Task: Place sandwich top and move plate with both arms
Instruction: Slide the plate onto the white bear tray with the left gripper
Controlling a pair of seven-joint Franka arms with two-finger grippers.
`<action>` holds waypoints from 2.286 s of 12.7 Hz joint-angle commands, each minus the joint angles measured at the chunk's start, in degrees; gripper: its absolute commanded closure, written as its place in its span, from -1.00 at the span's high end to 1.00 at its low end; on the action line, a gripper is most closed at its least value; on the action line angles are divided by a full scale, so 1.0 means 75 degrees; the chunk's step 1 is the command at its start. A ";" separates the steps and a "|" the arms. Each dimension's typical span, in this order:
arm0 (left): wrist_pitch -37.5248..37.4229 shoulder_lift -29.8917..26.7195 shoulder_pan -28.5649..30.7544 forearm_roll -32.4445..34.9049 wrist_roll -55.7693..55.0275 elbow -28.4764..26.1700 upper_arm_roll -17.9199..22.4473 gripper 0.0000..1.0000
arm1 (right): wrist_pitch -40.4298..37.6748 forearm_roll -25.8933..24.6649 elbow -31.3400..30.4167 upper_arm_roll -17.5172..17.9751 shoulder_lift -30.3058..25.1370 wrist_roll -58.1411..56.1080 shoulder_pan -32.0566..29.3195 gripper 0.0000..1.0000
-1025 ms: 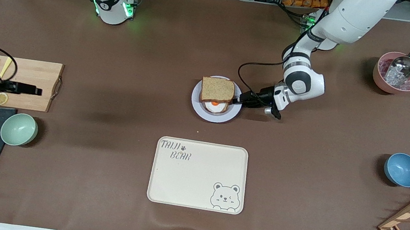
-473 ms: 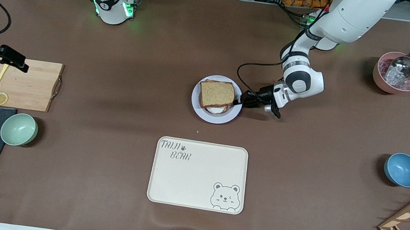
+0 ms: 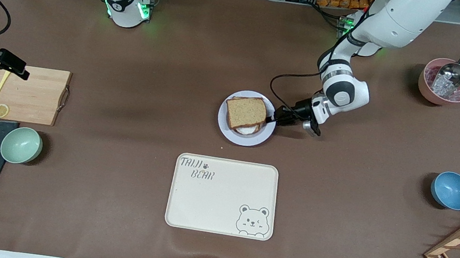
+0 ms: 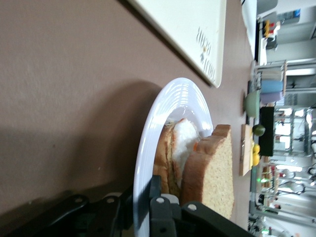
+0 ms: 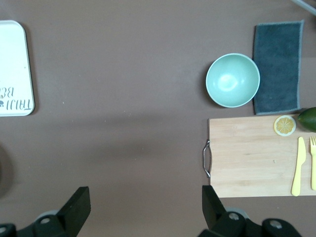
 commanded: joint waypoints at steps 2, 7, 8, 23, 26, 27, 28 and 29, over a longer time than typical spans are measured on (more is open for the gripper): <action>0.0003 -0.0274 0.1739 -0.0282 0.0202 -0.0064 -0.1530 -1.00 | -0.0311 -0.0175 0.0749 0.0175 0.0354 0.0086 -0.0161 1.00; 0.1977 0.0134 0.1312 -0.0293 -0.0614 0.1782 -0.1698 -1.00 | -0.0358 -0.0515 0.0995 0.0186 0.0342 0.0121 -0.0137 1.00; 0.2494 0.0310 0.1031 -0.0293 -0.1036 0.2299 -0.1686 -1.00 | -0.0358 -0.0515 0.0995 0.0186 0.0342 0.0133 -0.0125 1.00; 0.4703 0.2995 -0.1828 -0.0305 -0.2888 0.6826 0.0337 -1.00 | -0.0417 -0.0468 0.1112 0.0186 0.0342 0.0097 -0.0102 1.00; 0.4691 0.3205 -0.2358 -0.0305 -0.3255 0.7107 0.0856 -1.00 | -0.0429 -0.0492 0.1112 0.0186 0.0342 0.0098 -0.0102 1.00; 0.4691 0.3380 -0.2382 -0.0305 -0.3255 0.7364 0.0857 -1.00 | -0.0440 -0.0492 0.1112 0.0186 0.0342 0.0109 -0.0102 1.00; 0.4691 0.3521 -0.2428 -0.0305 -0.3267 0.7575 0.0868 -1.00 | -0.0429 -0.0480 0.1112 0.0186 0.0342 0.0098 -0.0113 1.00; 0.4691 0.3523 -0.2429 -0.0305 -0.3267 0.7589 0.0880 -1.00 | -0.0440 -0.0480 0.1112 0.0186 0.0342 0.0109 -0.0102 1.00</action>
